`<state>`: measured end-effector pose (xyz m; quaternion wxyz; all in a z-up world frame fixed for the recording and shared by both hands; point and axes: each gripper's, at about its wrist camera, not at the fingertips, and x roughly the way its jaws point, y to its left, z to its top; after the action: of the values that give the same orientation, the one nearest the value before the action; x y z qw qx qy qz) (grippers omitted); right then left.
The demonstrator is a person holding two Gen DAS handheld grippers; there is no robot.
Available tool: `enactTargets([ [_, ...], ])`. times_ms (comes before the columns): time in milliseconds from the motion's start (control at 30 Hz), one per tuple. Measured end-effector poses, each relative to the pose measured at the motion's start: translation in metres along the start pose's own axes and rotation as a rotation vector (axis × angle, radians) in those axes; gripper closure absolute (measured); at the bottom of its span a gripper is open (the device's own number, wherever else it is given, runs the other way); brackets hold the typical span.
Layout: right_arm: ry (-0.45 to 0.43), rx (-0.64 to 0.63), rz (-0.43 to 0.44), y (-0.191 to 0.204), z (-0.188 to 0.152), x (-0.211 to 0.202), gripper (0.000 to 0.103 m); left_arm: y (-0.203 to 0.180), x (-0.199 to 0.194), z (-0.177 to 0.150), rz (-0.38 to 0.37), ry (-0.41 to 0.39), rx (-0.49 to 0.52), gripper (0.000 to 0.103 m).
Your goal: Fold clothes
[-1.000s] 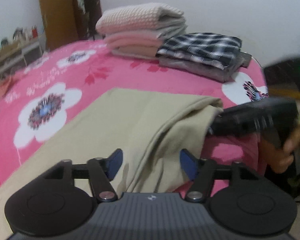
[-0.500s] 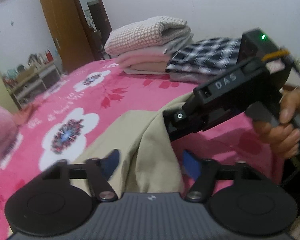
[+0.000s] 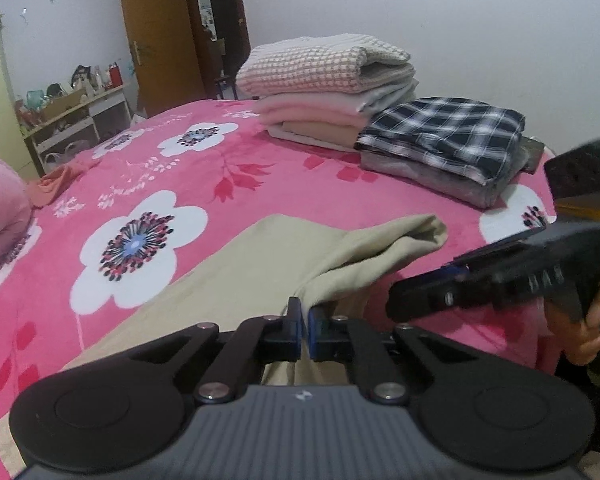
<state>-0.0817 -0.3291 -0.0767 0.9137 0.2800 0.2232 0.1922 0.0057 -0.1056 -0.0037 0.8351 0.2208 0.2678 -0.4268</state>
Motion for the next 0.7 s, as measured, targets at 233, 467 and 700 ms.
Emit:
enactTargets([
  [233, -0.028, -0.473, -0.184, 0.056, -0.006, 0.037, 0.074, 0.001, -0.001, 0.000, -0.001, -0.018, -0.020, 0.100],
  [467, 0.122, -0.322, -0.354, 0.035, -0.016, 0.052, 0.076, 0.005, -0.002, -0.002, -0.020, -0.032, -0.045, 0.100],
  [700, 0.078, -0.370, -0.272, 0.046, -0.012, 0.062, 0.074, 0.005, -0.004, -0.002, -0.021, -0.038, -0.051, 0.100],
])
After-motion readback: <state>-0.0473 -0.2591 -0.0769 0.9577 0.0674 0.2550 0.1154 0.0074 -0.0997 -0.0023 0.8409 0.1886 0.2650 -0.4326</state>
